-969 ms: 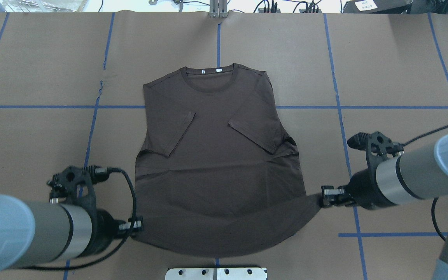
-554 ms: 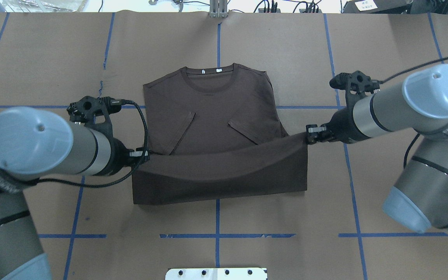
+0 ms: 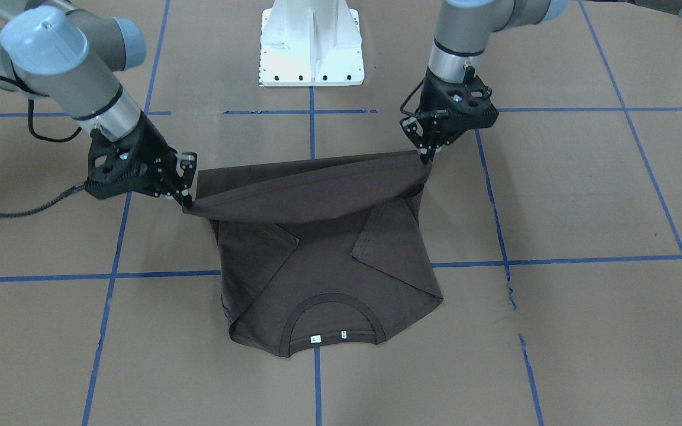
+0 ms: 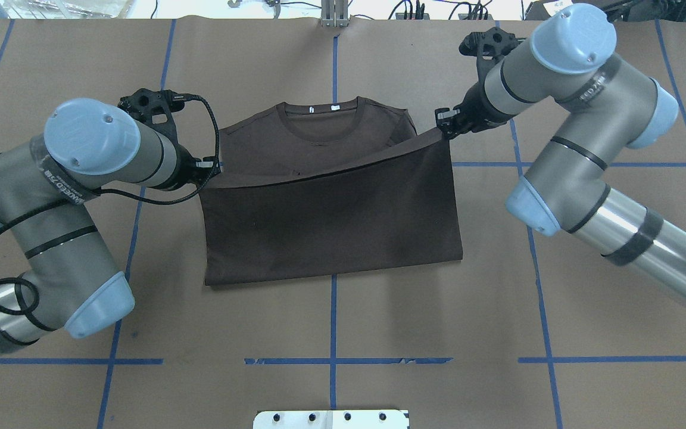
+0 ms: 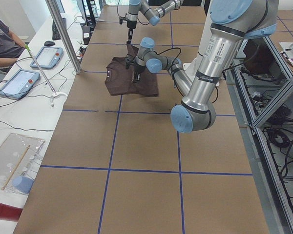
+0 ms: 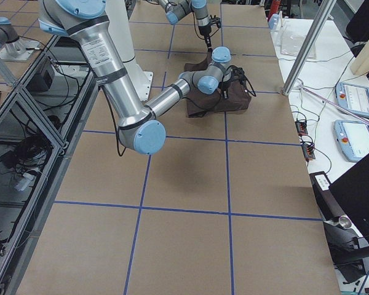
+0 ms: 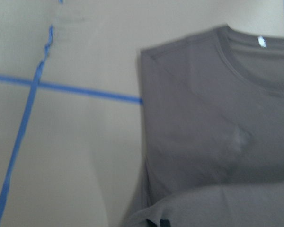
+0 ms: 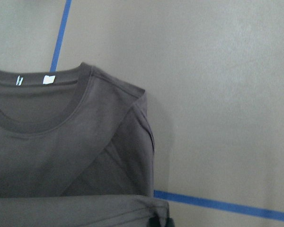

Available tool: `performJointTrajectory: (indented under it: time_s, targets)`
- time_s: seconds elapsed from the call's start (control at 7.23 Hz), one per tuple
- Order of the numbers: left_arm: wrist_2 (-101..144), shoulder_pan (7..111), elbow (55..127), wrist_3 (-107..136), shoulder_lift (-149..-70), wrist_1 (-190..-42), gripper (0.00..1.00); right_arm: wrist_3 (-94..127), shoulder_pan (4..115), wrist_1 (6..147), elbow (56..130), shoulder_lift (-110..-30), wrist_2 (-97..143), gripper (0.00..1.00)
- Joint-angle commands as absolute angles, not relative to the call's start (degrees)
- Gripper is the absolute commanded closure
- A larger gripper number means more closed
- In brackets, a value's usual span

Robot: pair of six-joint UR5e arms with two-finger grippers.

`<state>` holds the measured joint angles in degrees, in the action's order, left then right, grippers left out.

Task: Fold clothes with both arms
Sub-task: 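Lift the hem with both grippers and fold it toward the collar, then lower the hem near the collar and open both grippers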

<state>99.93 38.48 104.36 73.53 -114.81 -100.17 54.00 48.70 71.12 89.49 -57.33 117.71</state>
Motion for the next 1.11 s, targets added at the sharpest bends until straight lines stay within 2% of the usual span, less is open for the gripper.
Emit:
performJointTrajectory:
  time_s: [0.0, 0.28, 0.97]
  targets:
    - [99.8, 41.2, 97.7, 72.6, -116.0, -105.7, 1.0, 53.4, 50.4, 70.8, 77.1, -48.7, 117.9, 1.0]
    - [99.8, 42.4, 94.2, 71.6, -117.7, -106.2, 1.0, 53.3, 50.6, 61.4, 67.4, -46.4, 117.8, 1.0]
    - [99.8, 44.5, 86.0, 71.9, -122.4, -109.0, 1.0, 53.4, 50.6, 60.2, 65.0, -45.3, 117.7, 1.0]
